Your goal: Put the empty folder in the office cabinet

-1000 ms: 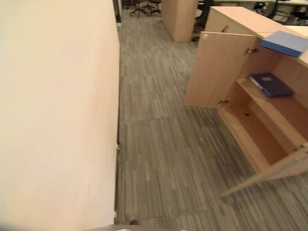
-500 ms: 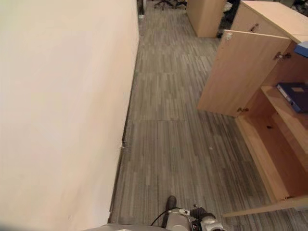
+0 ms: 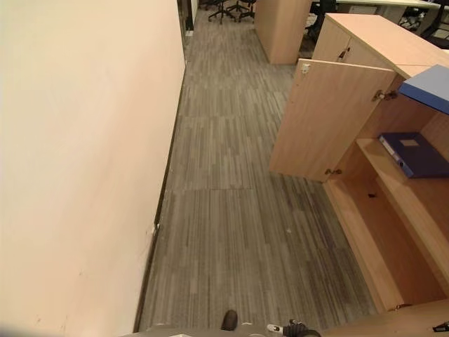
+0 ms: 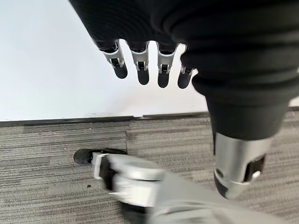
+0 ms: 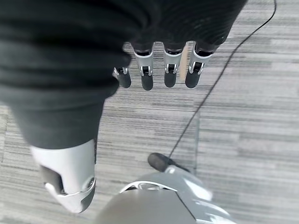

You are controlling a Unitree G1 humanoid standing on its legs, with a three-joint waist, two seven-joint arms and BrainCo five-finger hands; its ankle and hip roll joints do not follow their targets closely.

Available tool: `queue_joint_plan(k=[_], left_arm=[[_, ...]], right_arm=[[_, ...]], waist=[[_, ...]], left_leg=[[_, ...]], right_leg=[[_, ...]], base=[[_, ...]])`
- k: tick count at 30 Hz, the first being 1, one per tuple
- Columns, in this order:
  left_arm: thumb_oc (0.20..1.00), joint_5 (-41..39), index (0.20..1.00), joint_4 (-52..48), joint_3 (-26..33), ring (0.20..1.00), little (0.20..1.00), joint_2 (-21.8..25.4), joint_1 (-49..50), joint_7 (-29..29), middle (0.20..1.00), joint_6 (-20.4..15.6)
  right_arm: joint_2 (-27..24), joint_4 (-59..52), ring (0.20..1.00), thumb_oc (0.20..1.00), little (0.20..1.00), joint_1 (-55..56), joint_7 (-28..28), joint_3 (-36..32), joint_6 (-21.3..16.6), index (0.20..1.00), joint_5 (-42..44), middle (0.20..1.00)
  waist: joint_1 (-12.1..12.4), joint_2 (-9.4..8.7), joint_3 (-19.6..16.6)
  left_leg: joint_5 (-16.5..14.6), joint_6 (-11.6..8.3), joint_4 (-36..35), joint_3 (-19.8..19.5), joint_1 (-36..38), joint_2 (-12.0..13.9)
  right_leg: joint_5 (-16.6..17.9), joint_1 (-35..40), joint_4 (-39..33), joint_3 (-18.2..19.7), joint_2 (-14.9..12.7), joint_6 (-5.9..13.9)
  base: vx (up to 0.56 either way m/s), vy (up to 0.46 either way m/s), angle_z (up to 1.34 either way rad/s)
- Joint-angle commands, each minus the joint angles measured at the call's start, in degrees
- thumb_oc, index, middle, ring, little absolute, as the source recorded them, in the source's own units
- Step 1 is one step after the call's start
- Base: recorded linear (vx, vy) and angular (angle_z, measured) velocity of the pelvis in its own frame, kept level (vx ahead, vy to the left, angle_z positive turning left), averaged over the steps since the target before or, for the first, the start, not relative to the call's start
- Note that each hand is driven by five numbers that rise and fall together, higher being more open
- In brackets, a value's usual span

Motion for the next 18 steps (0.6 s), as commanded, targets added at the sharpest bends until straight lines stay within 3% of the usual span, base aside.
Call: queue_joint_plan(k=[1,3,6,7,8,12,16,18], left_arm=[[1.000,-0.1,1.000,-3.0,-1.4,1.000,1.000,1.8,-0.8,0.1,1.000,-0.7],[1.000,0.1,1.000,-2.8,-1.4,1.000,1.000,1.7,-0.7,0.1,1.000,-0.7],[1.000,0.0,1.000,-2.2,-1.4,1.000,1.000,1.4,-0.4,-0.3,1.000,-0.5],[1.000,-0.1,1.000,-2.0,-1.5,1.000,1.000,1.3,-0.3,-0.3,1.000,-0.5],[1.000,-0.4,1.000,-1.8,-1.8,1.000,1.000,1.0,-0.3,-0.3,1.000,-0.5],[1.000,-1.1,1.000,-1.1,-1.3,1.000,1.000,0.4,0.2,-0.6,1.000,-0.6],[1.000,-1.6,1.000,0.3,-0.4,1.000,1.000,-0.1,0.9,-1.0,1.000,-0.6],[1.000,-1.4,1.000,0.8,-0.4,1.000,1.000,0.0,0.8,-1.1,1.000,-0.5]], right_arm=[[-2.0,2.4,1.000,1.000,1.000,-1.5,-0.4,0.2,0.4,1.000,0.3,1.000],[-2.0,2.8,1.000,1.000,1.000,-1.3,-0.3,0.1,0.4,1.000,0.1,1.000],[-2.5,3.4,1.000,1.000,1.000,-0.8,-0.2,0.1,0.5,1.000,-0.9,1.000],[-2.6,3.5,1.000,1.000,1.000,-0.6,-0.3,0.0,0.5,1.000,-1.2,1.000],[-2.8,3.7,1.000,1.000,1.000,-0.1,-0.5,-0.5,0.6,1.000,-1.5,1.000],[-2.5,3.9,1.000,1.000,1.000,0.8,-0.5,-1.3,0.5,1.000,-1.4,1.000],[-2.6,4.7,1.000,1.000,1.000,1.6,0.1,-1.6,0.6,1.000,-2.4,1.000],[-2.7,5.2,1.000,1.000,1.000,1.7,0.3,-1.9,0.8,1.000,-2.8,1.000]], waist=[[1.3,-1.64,4.5],[1.6,-1.86,4.5],[2.1,-1.85,4.3],[2.1,-1.19,4.1],[2.1,-0.08,4.0],[2.5,0.72,4.0],[3.6,2.04,2.0],[3.8,2.22,0.8]], left_leg=[[0.6,7.68,-13.1,6.5,-2.4,-4.1],[0.3,7.75,-17.1,6.7,-2.9,-4.2],[1.1,6.84,-30.6,6.5,-3.9,-3.7],[4.2,5.78,-36.8,5.3,-3.6,-3.1],[9.1,4.55,-44.8,3.9,-4.8,-0.7],[11.7,3.12,-53.7,1.4,-6.0,1.0],[13.2,1.70,-54.8,-4.3,-5.1,1.0],[13.6,1.64,-53.6,-4.4,-3.9,0.7]], right_leg=[[-1.4,4.3,-1.0,4.9,-3.9,8.88],[-1.7,4.8,-1.2,5.3,-4.1,9.11],[-3.2,6.4,-1.4,5.7,-4.3,9.60],[-4.0,7.0,-1.4,5.8,-4.0,9.64],[-5.3,8.7,-1.2,5.9,-3.4,9.45],[-7.2,11.5,-1.3,7.9,-3.0,9.32],[-9.2,14.4,-1.0,11.5,-3.3,10.27],[-9.4,15.2,-0.7,11.8,-4.7,11.04]], base=[[0.24,-0.091,-0.11],[0.17,-0.031,-0.22],[0.18,0.020,-0.27],[0.32,0.070,-0.11],[0.25,0.058,-0.01],[0.28,0.076,-0.09],[0.37,0.171,-0.66],[0.41,0.301,-0.84]])
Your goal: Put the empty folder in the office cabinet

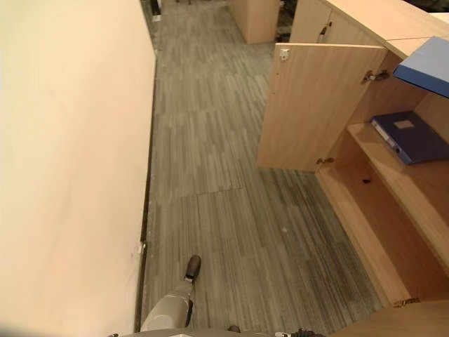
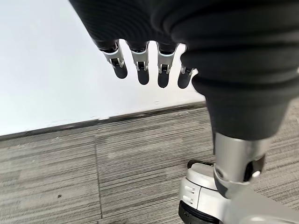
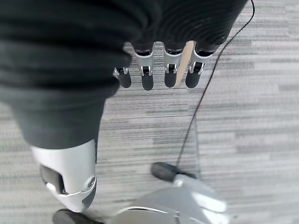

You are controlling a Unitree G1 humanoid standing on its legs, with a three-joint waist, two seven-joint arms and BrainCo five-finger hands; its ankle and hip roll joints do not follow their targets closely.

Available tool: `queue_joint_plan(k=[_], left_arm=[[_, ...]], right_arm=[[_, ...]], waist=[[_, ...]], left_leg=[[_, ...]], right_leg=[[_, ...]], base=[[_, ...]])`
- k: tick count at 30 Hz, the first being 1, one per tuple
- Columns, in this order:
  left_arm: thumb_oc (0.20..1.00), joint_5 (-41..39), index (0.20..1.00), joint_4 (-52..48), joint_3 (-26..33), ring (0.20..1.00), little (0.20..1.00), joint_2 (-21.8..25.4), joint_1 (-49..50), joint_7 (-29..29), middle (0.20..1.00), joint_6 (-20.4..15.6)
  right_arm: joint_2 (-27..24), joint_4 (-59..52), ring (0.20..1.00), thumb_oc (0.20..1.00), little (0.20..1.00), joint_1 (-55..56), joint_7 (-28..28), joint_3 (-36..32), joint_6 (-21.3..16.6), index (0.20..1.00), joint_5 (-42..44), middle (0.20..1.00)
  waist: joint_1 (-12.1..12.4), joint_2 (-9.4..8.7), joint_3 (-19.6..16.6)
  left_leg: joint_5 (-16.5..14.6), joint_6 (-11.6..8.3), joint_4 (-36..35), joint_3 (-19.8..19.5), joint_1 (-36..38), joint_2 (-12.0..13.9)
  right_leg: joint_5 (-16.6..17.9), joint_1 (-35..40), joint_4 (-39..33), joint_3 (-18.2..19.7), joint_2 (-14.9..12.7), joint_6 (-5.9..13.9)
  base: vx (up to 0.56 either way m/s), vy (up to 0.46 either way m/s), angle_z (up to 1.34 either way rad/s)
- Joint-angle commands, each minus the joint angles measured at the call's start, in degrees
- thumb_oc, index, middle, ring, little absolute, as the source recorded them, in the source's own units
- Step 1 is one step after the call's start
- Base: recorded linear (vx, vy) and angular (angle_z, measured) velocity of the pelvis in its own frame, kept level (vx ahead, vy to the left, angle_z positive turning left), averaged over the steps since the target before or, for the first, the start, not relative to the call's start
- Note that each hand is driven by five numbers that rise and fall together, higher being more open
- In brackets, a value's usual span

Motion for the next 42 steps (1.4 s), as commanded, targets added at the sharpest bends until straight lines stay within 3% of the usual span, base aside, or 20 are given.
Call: queue_joint_plan(k=[1,4,8,10,12,13,16,17,20,22,24,26,28,29,33,35,37,38,41,42], left_arm=[[1.000,-0.3,1.000,0.3,-1.4,1.000,1.000,0.3,-0.1,0.2,1.000,-0.4],[1.000,1.1,1.000,-2.1,-2.3,1.000,1.000,1.8,-1.6,-0.7,1.000,-0.7],[1.000,1.7,1.000,-4.6,-3.1,1.000,1.000,3.6,-2.0,-1.1,1.000,-0.5],[1.000,2.1,1.000,-5.0,-3.4,1.000,1.000,4.3,-2.0,-1.3,1.000,-0.5],[1.000,3.1,1.000,-5.2,-3.7,1.000,1.000,5.3,-1.8,-1.8,1.000,-0.5],[1.000,3.7,1.000,-6.2,-3.6,1.000,1.000,6.9,-1.1,-2.1,1.000,-0.5],[1.000,3.4,1.000,-5.3,-2.6,1.000,1.000,7.5,-0.9,-2.1,1.000,-0.5],[1.000,2.9,1.000,-3.7,-1.5,1.000,1.000,6.9,-1.1,-1.7,1.000,-0.3],[1.000,3.2,1.000,-1.8,-1.4,1.000,1.000,5.8,-1.1,-1.2,1.000,0.2],[1.000,3.5,1.000,-1.7,-1.7,1.000,1.000,5.1,-1.6,-1.1,1.000,0.1],[1.000,2.9,1.000,-1.1,-0.7,1.000,1.000,4.3,-1.2,-0.7,1.000,0.0],[1.000,2.7,1.000,-1.2,-0.6,1.000,1.000,3.8,-1.3,-0.7,1.000,-0.3],[1.000,1.8,1.000,0.0,0.2,1.000,1.000,2.8,-0.9,-0.5,1.000,-0.2],[1.000,0.6,1.000,-0.1,0.7,1.000,1.000,2.3,-1.0,-0.3,1.000,0.0],[1.000,0.8,1.000,0.1,-0.4,1.000,1.000,2.0,-1.3,-0.4,1.000,0.2],[1.000,-0.1,1.000,-0.2,-0.8,1.000,1.000,1.7,-1.8,-0.4,1.000,0.0],[1.000,-0.7,1.000,-0.7,-0.9,1.000,1.000,1.6,-1.9,-0.5,1.000,0.0],[1.000,-0.7,1.000,-0.7,-0.9,1.000,1.000,1.6,-1.9,-0.5,1.000,0.0],[1.000,-1.7,1.000,-2.2,-1.2,1.000,1.000,2.0,-2.3,-0.1,1.000,0.3],[1.000,-1.9,1.000,-2.4,-1.3,1.000,1.000,2.0,-2.3,-0.1,1.000,0.3]], right_arm=[[-0.9,0.0,1.000,1.000,1.000,2.6,0.7,-0.9,0.7,1.000,-2.8,1.000],[-2.6,0.4,1.000,1.000,1.000,3.2,2.5,-0.4,1.1,1.000,-6.3,1.000],[-5.7,-0.7,1.000,1.000,1.000,1.1,2.2,-1.1,0.9,1.000,-6.9,1.000],[-6.3,-1.6,1.000,1.000,1.000,0.6,2.1,-1.6,0.6,1.000,-6.2,1.000],[-7.2,-2.4,1.000,1.000,1.000,-0.3,2.2,-1.3,0.0,1.000,-6.7,1.000],[-7.0,-4.3,1.000,1.000,1.000,-2.6,2.0,0.0,-0.7,1.000,-6.6,1.000],[-6.2,-6.1,1.000,1.000,1.000,-3.3,2.1,0.6,-1.0,1.000,-4.7,1.000],[-5.4,-5.6,1.000,1.000,1.000,-2.2,1.6,-1.3,-1.1,1.000,-1.4,1.000],[-2.6,-5.4,1.000,1.000,1.000,-3.3,-1.1,-1.5,-1.0,1.000,0.4,1.000],[-2.0,-5.4,1.000,1.000,1.000,-4.1,-1.4,-1.7,-1.1,1.000,0.4,1.000],[-0.6,-6.4,1.000,1.000,1.000,-2.7,-1.4,-1.7,-1.5,1.000,1.3,1.000],[-0.2,-6.4,1.000,1.000,1.000,-2.7,-2.0,-1.6,-1.9,1.000,1.2,1.000],[-0.3,-4.2,1.000,1.000,1.000,-0.9,-1.7,-2.6,-1.6,1.000,1.9,1.000],[-0.3,-3.1,1.000,1.000,1.000,0.1,-1.8,-2.4,-1.2,1.000,0.9,1.000],[-0.6,-2.5,1.000,1.000,1.000,0.8,-1.9,-2.2,-0.8,1.000,0.3,1.000],[-0.6,-2.5,1.000,1.000,1.000,1.1,-2.2,-1.9,-1.3,1.000,1.5,1.000],[-0.6,-2.7,1.000,1.000,1.000,1.2,-2.4,-1.7,-1.4,1.000,2.2,1.000],[-0.6,-2.7,1.000,1.000,1.000,1.2,-2.4,-1.7,-1.4,1.000,2.2,1.000],[-1.1,-3.0,1.000,1.000,1.000,1.2,-2.9,-1.1,-1.1,1.000,2.1,1.000],[-1.4,-3.1,1.000,1.000,1.000,1.2,-2.9,-0.9,-0.9,1.000,1.8,1.000]], waist=[[1.5,0.01,-4.1],[1.9,-1.03,-6.3],[1.3,0.70,-5.1],[0.9,1.12,-4.5],[1.0,1.66,-4.2],[1.1,1.94,-3.8],[0.7,1.93,-3.0],[-0.5,1.60,-2.1],[-1.6,1.02,-1.1],[-1.9,0.60,-0.6],[-2.4,1.07,-0.5],[-2.3,0.98,-0.7],[-2.4,0.30,-2.7],[-3.1,0.74,-3.1],[-4.1,0.98,-3.5],[-4.9,0.89,-3.9],[-5.0,0.36,-4.0],[-5.0,0.37,-4.0],[-4.2,-1.66,-2.2],[-3.7,-2.23,-1.8]], left_leg=[[1.0,1.53,3.7,1.5,0.2,0.3],[-4.6,6.19,6.1,5.5,2.9,-4.3],[-7.2,9.72,5.8,7.0,7.3,-7.3],[-8.1,10.17,5.8,7.5,8.4,-7.6],[-10.1,10.37,5.4,9.0,11.1,-7.4],[-10.6,10.43,5.4,10.0,11.8,-6.7],[-11.5,10.15,5.2,11.5,12.8,-5.7],[-12.8,9.59,4.3,13.5,14.7,-4.8],[-15.2,9.20,3.1,15.5,18.7,-4.5],[-14.6,9.38,3.1,16.2,18.8,-5.3],[-15.7,8.31,1.8,18.2,21.0,-4.3],[-16.2,7.97,1.2,18.7,21.8,-4.2],[-18.2,7.18,0.2,20.7,24.5,-3.2],[-19.4,6.78,0.5,20.9,26.2,-1.3],[-20.7,5.44,3.4,21.2,27.3,2.0],[-17.3,2.92,9.9,22.4,26.1,5.6],[-14.1,2.08,17.4,22.7,23.7,7.3],[-14.1,2.08,17.4,22.7,23.7,7.3],[-6.9,3.31,36.9,22.2,15.3,9.3],[-8.4,4.29,38.4,21.8,12.6,8.5]], right_leg=[[-0.1,-1.8,3.8,0.5,-6.1,4.78],[6.2,-7.3,13.3,2.5,-12.8,8.49],[16.3,-14.3,29.2,1.2,-16.9,6.59],[16.5,-15.4,32.0,-0.3,-17.7,5.92],[14.0,-17.0,34.1,-5.4,-19.3,5.88],[11.8,-18.1,30.3,-10.3,-18.4,5.20],[10.6,-20.9,25.7,-13.1,-16.6,5.76],[11.0,-22.9,17.1,-15.4,-14.4,7.03],[15.1,-25.3,6.8,-16.4,-10.9,9.83],[17.3,-26.2,3.8,-17.9,-11.3,10.00],[18.1,-27.2,0.0,-20.9,-10.7,11.84],[17.2,-26.4,0.0,-21.5,-10.8,11.76],[17.6,-23.9,0.9,-24.6,-11.4,11.04],[15.7,-25.4,6.0,-24.2,-11.9,10.30],[11.3,-25.2,10.7,-24.4,-11.5,8.35],[8.7,-23.4,10.4,-23.7,-9.0,6.46],[7.4,-21.0,8.9,-22.5,-6.6,4.69],[7.4,-21.0,8.9,-22.5,-6.6,4.68],[4.9,-16.4,6.0,-20.1,-3.8,1.05],[4.8,-15.5,5.4,-19.2,-3.9,0.86]], base=[[0.56,0.478,-0.56],[0.42,0.506,-0.55],[0.20,0.377,-0.41],[0.12,0.206,-0.06],[0.20,0.163,0.04],[0.20,0.108,-0.15],[0.09,-0.009,-0.51],[0.14,-0.057,-0.66],[0.22,-0.051,-0.69],[0.13,-0.016,-0.51],[0.24,-0.068,-0.13],[0.24,-0.095,-0.29],[0.45,-0.200,-0.23],[0.40,-0.230,-0.12],[0.26,-0.203,0.08],[0.36,-0.393,0.02],[0.23,-0.280,-0.14],[0.16,-0.214,-0.45],[0.20,-0.302,-0.73],[0.15,-0.205,-0.65]])
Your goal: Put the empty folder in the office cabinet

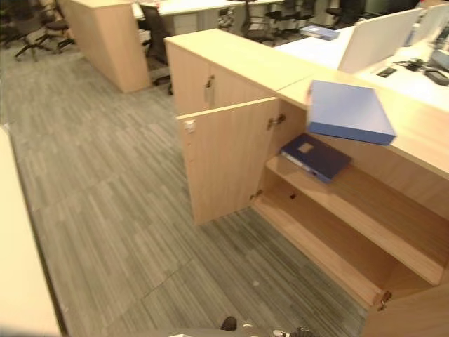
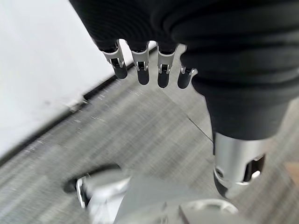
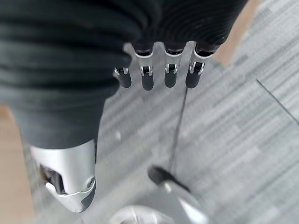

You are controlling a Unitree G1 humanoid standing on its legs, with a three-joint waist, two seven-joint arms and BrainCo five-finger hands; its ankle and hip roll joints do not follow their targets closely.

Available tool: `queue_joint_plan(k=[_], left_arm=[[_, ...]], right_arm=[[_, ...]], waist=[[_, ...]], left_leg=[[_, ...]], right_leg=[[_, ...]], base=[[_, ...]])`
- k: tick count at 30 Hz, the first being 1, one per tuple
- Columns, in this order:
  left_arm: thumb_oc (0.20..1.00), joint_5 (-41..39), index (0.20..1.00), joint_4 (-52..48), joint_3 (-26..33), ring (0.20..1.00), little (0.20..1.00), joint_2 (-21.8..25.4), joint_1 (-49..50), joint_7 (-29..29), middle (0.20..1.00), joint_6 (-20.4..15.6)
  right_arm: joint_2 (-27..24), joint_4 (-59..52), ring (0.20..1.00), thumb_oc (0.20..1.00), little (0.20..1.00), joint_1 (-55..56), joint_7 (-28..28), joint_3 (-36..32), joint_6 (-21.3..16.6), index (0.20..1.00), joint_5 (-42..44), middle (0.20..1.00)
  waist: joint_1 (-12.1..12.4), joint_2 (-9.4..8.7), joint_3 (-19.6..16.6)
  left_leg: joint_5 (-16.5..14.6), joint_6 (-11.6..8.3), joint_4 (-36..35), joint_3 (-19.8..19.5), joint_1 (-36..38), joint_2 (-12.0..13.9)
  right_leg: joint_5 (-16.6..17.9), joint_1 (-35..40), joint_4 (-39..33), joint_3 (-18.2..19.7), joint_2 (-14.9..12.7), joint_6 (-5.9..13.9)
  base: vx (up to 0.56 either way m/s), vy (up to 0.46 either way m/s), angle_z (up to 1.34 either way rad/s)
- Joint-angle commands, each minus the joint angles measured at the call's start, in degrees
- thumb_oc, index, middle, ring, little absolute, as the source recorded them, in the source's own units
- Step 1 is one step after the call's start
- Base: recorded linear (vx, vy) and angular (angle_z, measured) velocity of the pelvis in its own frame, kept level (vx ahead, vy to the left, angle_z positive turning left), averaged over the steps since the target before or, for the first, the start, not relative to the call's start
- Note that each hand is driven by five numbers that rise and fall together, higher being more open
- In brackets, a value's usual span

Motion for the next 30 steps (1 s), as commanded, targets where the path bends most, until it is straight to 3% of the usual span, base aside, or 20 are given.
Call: queue_joint_plan(k=[1,3,5,6,7,8,10,12,17,23,26,30], left_arm=[[1.000,-1.6,1.000,-0.2,-0.7,1.000,1.000,0.9,-4.5,0.8,1.000,-0.3],[1.000,-1.1,1.000,-0.1,-1.1,1.000,1.000,0.7,-4.5,0.6,1.000,-0.3],[1.000,-0.8,1.000,0.4,-1.5,1.000,1.000,0.7,-4.1,0.2,1.000,-0.3],[1.000,-0.8,1.000,0.4,-1.5,1.000,1.000,0.7,-4.1,0.2,1.000,-0.3],[1.000,-0.8,1.000,0.5,-1.8,1.000,1.000,0.7,-4.3,0.2,1.000,-0.4],[1.000,-0.7,1.000,0.8,-2.3,1.000,1.000,0.6,-4.3,0.0,1.000,-0.6],[1.000,-1.0,1.000,1.2,-2.7,1.000,1.000,0.3,-4.3,-0.1,1.000,-0.8],[1.000,-3.6,1.000,1.7,-1.5,1.000,1.000,-0.2,-4.3,-0.7,1.000,-0.8],[1.000,-5.5,1.000,4.1,1.1,1.000,1.000,-1.4,-2.8,-1.5,1.000,-0.7],[1.000,-4.3,1.000,3.7,-0.4,1.000,1.000,-0.9,-3.2,-3.1,1.000,-0.6],[1.000,-3.6,1.000,2.1,-2.1,1.000,1.000,0.1,-4.3,-5.0,1.000,-0.8],[1.000,-3.0,1.000,1.3,-3.4,1.000,1.000,0.7,-5.0,-6.4,1.000,-0.9]], right_arm=[[-1.7,0.3,1.000,1.000,1.000,-1.7,-0.7,1.4,0.5,1.000,1.1,1.000],[-1.9,0.4,1.000,1.000,1.000,-2.0,-0.7,1.6,0.6,1.000,0.9,1.000],[-2.4,0.4,1.000,1.000,1.000,-1.9,-0.6,1.8,0.4,1.000,0.6,1.000],[-2.4,0.4,1.000,1.000,1.000,-1.9,-0.6,1.8,0.4,1.000,0.6,1.000],[-2.4,0.3,1.000,1.000,1.000,-2.0,-0.5,2.0,0.3,1.000,0.4,1.000],[-2.5,0.3,1.000,1.000,1.000,-1.8,-0.5,2.6,0.1,1.000,-0.1,1.000],[-2.7,0.4,1.000,1.000,1.000,-1.6,-0.6,2.7,-0.1,1.000,-0.3,1.000],[-2.8,0.8,1.000,1.000,1.000,-1.0,-0.5,2.4,-0.1,1.000,-0.2,1.000],[-2.2,2.7,1.000,1.000,1.000,0.1,0.5,1.8,0.7,1.000,-2.0,1.000],[-1.9,2.4,1.000,1.000,1.000,1.1,1.8,1.6,1.3,1.000,-2.9,1.000],[-2.1,1.0,1.000,1.000,1.000,-0.3,2.4,2.3,1.5,1.000,-3.4,1.000],[-2.2,-0.3,1.000,1.000,1.000,-0.9,2.8,2.6,1.5,1.000,-3.6,1.000]], waist=[[1.0,-0.62,6.1],[2.0,-1.58,6.6],[3.0,-2.29,7.1],[3.1,-2.33,7.2],[3.2,-2.62,7.3],[3.8,-1.17,7.5],[4.1,-0.08,7.8],[4.3,0.80,8.0],[5.3,2.75,6.0],[4.5,2.45,3.1],[3.7,2.48,2.1],[2.5,2.63,1.5]], left_leg=[[8.9,1.27,-8.2,-1.4,0.9,2.7],[6.0,2.43,-8.3,-2.5,-3.7,0.8],[4.4,2.47,-16.0,-4.4,-7.4,-1.3],[4.4,2.49,-16.1,-4.3,-7.3,-1.4],[6.5,2.59,-21.9,-5.9,-9.0,-3.0],[12.4,0.73,-33.8,-12.8,-9.6,-4.7],[15.3,-0.32,-40.6,-18.1,-11.4,-4.7],[16.5,-1.18,-44.6,-21.4,-12.7,-4.8],[17.1,-2.55,-43.4,-29.5,-10.8,-7.0],[13.8,-0.06,-41.7,-24.0,-7.7,-8.4],[11.2,2.75,-42.2,-19.4,-5.3,-9.8],[10.2,4.41,-43.1,-17.4,-4.1,-10.9]], right_leg=[[-1.1,3.4,-2.0,1.7,-5.0,7.91],[-1.2,5.1,-3.2,3.9,-5.1,8.06],[-1.3,6.9,-3.8,6.6,-5.8,8.93],[-1.3,7.0,-3.8,6.6,-5.9,8.95],[-1.0,6.7,-3.9,6.9,-6.4,8.86],[-1.5,8.2,-4.2,9.1,-5.0,8.93],[-2.5,9.3,-4.1,11.2,-4.3,8.80],[-3.6,10.4,-4.0,13.5,-3.6,8.53],[-5.5,11.9,-2.8,19.7,-3.8,9.57],[-5.2,11.7,-1.3,21.6,-9.2,12.89],[-2.9,8.6,2.0,23.6,-12.3,14.87],[-0.1,7.0,2.8,24.9,-13.7,15.73]], base=[[0.09,-0.070,-0.77],[0.13,-0.039,-0.77],[0.19,0.024,-0.67],[0.11,0.063,-0.87],[0.16,0.095,-0.87],[0.23,0.125,-0.75],[0.27,0.102,-0.79],[0.23,0.096,-0.93],[0.24,0.205,-0.89],[0.23,0.286,-0.73],[0.19,0.390,-0.49],[0.10,0.260,-0.64]])
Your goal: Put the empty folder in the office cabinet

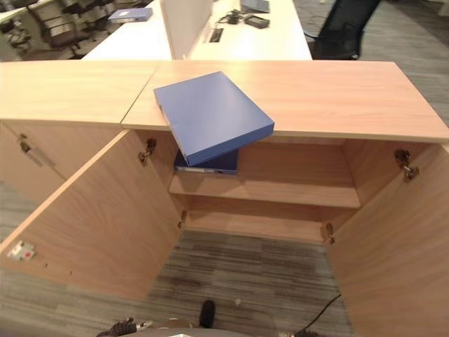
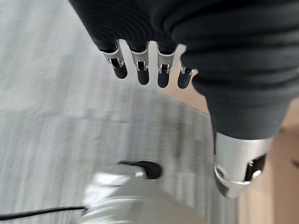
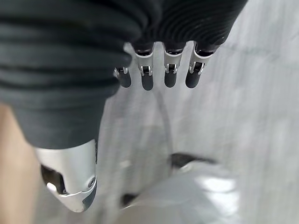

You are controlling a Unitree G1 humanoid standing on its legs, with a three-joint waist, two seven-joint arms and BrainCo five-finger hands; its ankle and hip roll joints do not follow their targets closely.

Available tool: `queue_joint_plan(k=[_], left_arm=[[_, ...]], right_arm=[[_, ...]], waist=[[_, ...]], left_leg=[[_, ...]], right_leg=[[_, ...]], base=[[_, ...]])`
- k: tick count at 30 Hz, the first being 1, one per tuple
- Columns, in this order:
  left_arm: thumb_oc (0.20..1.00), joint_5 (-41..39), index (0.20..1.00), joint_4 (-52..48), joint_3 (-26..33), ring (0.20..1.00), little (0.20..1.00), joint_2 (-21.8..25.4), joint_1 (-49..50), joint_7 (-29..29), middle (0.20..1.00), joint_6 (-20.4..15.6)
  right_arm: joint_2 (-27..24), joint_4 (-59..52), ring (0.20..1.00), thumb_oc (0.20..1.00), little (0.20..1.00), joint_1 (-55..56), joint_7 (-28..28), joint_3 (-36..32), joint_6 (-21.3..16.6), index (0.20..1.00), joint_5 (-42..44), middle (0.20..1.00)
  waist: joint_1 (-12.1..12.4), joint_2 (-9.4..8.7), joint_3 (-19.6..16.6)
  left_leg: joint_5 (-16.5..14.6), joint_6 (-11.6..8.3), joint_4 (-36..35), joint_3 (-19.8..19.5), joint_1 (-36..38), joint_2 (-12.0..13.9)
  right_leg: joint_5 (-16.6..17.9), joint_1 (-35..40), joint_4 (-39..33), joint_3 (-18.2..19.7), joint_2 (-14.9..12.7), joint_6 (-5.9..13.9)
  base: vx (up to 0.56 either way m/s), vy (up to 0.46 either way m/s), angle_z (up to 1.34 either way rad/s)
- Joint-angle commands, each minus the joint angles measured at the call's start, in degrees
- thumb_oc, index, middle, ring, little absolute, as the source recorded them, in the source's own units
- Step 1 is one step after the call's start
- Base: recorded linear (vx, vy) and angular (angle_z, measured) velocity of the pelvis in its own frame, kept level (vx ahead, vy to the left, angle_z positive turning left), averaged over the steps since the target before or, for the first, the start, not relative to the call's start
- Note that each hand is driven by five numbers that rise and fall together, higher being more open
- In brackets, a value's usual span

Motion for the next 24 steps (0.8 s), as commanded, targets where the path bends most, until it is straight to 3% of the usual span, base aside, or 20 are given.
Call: queue_joint_plan(k=[1,9,12,13,17,19,21,24], left_arm=[[1.000,1.5,1.000,-0.9,0.7,1.000,1.000,2.6,2.4,-1.1,1.000,-0.1],[1.000,2.3,1.000,-1.6,0.6,1.000,1.000,3.8,1.7,-2.8,1.000,0.0],[1.000,2.7,1.000,-2.1,0.3,1.000,1.000,3.9,1.7,-3.2,1.000,0.1],[1.000,2.9,1.000,-2.5,0.0,1.000,1.000,4.1,1.7,-3.3,1.000,0.2],[1.000,3.7,1.000,-2.4,-0.6,1.000,1.000,4.1,1.6,-3.7,1.000,0.2],[1.000,3.8,1.000,-2.7,-1.2,1.000,1.000,4.3,0.6,-3.5,1.000,0.1],[1.000,3.9,1.000,-3.0,-1.4,1.000,1.000,4.3,0.2,-3.6,1.000,0.0],[1.000,2.3,1.000,-5.3,-2.0,1.000,1.000,4.7,-0.8,-4.1,1.000,-0.3]], right_arm=[[-2.0,-1.0,1.000,1.000,1.000,0.5,0.6,1.5,0.2,1.000,-2.9,1.000],[-2.3,-1.1,1.000,1.000,1.000,0.0,1.9,2.0,0.8,1.000,-5.1,1.000],[-2.6,-0.7,1.000,1.000,1.000,0.6,2.2,1.7,0.9,1.000,-5.4,1.000],[-2.9,-0.7,1.000,1.000,1.000,0.7,2.3,1.8,0.9,1.000,-5.3,1.000],[-2.8,-0.6,1.000,1.000,1.000,0.8,2.4,2.4,0.7,1.000,-5.4,1.000],[-3.0,-0.5,1.000,1.000,1.000,-0.2,2.4,3.1,0.8,1.000,-5.4,1.000],[-3.1,-0.5,1.000,1.000,1.000,-0.5,2.4,3.2,0.8,1.000,-5.4,1.000],[-3.2,-0.8,1.000,1.000,1.000,-1.0,2.3,3.4,0.6,1.000,-5.0,1.000]], waist=[[1.1,-1.24,-0.7],[0.8,-1.69,-0.1],[0.6,-1.95,-0.1],[0.3,-1.84,0.4],[0.1,-1.58,1.2],[-0.4,-1.04,2.0],[-0.5,-1.31,2.4],[-0.8,-2.25,4.0]], left_leg=[[-4.7,-2.81,2.7,-1.2,-3.8,1.8],[-7.1,-0.74,0.7,1.8,0.5,-0.6],[-7.4,-0.21,0.3,1.6,1.4,-1.4],[-7.4,0.22,0.1,0.9,1.9,-1.6],[-7.9,0.34,0.1,0.5,3.1,-1.4],[-8.1,-0.13,0.1,0.3,3.7,-0.3],[-8.2,-0.31,0.1,0.2,3.9,-0.2],[-8.4,-0.74,0.1,-0.1,4.5,-0.1]], right_leg=[[10.8,-4.1,-4.4,0.8,-6.9,4.84],[17.2,-5.6,-1.5,-3.7,-11.2,6.23],[19.4,-6.2,0.9,-3.9,-12.1,6.18],[21.2,-7.7,4.5,-3.0,-12.2,5.33],[20.8,-10.2,8.4,-2.2,-11.3,4.02],[14.3,-13.2,5.7,-1.5,-6.8,2.65],[13.9,-13.0,2.8,-1.5,-5.8,3.04],[16.1,-15.5,-3.8,-1.3,-4.0,4.39]], base=[[0.10,0.322,-0.41],[0.06,0.182,-0.30],[0.05,0.096,-0.16],[0.01,0.067,-0.04],[0.02,0.035,0.06],[0.03,-0.062,-0.03],[0.02,-0.078,-0.08],[0.02,-0.131,0.08]])
